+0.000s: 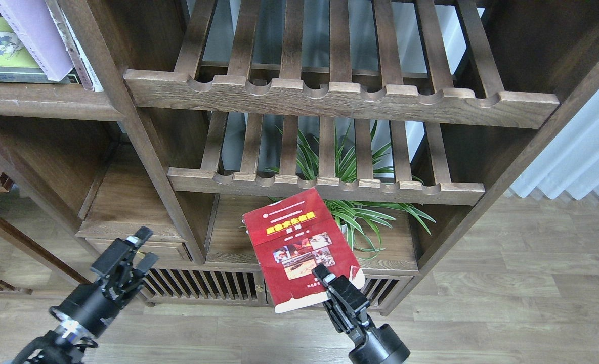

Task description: Organize books on shelf

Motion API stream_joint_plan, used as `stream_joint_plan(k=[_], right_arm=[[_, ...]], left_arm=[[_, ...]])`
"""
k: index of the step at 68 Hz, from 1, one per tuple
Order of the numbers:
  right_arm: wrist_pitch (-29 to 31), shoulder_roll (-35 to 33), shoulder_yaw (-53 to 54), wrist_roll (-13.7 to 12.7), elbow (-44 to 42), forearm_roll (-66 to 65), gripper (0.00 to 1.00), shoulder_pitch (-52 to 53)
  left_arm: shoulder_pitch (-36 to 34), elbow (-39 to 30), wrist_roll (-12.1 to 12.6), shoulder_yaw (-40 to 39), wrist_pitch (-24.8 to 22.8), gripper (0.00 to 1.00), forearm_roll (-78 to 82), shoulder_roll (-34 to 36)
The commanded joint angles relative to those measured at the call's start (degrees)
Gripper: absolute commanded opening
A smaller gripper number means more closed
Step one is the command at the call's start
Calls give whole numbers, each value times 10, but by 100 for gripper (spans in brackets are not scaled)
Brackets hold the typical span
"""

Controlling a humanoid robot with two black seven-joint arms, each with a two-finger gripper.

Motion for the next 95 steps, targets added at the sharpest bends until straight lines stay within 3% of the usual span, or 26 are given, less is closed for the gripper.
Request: stream_joint_plan(k=[1, 13, 34, 59, 67, 70, 78, 81, 83, 88, 92, 95], right_arm=[[0, 1, -7, -1, 0, -3, 8, 1], [0, 2, -7, -2, -2, -3, 8, 3], [0, 2, -7, -4, -6, -2, 8, 3], [0, 3, -6, -9, -21, -2, 8, 3], [0, 3, -2, -8, -21, -1, 12, 3], [0, 3, -3, -7, -21, -1, 16, 3], [0, 3, -6, -8, -21, -1, 42, 3], [0, 3, -6, -8, -21, -4, 56, 4], [0, 3, -7, -9, -21, -6, 70, 5], [0, 3, -7, -8, -20, -18, 89, 9], [0, 3, -6, -6, -21, -20, 100, 14], [0, 3, -6, -3, -21, -20, 100, 16]], left_arm=[[-3, 0, -4, 27, 0, 100, 1, -15], [-9, -4, -4, 67, 0, 98, 1, -54], [-9, -29, -5, 99, 0, 83, 1, -91], [-17, -31, -25, 145, 0, 7, 1, -85], [-18, -31, -26, 137, 0, 5, 1, -78], [-18, -31, -26, 131, 0, 5, 1, -72], [-17, -32, -26, 112, 0, 4, 2, -51], [-17, -32, -25, 102, 0, 3, 2, -44], [-16, -33, -25, 92, 0, 3, 2, -37], [-16, -34, -23, 71, 0, 3, 3, -10], [-15, -39, -25, 52, 0, 3, 3, 16], [-13, -50, -25, 37, 0, 3, 2, 37]])
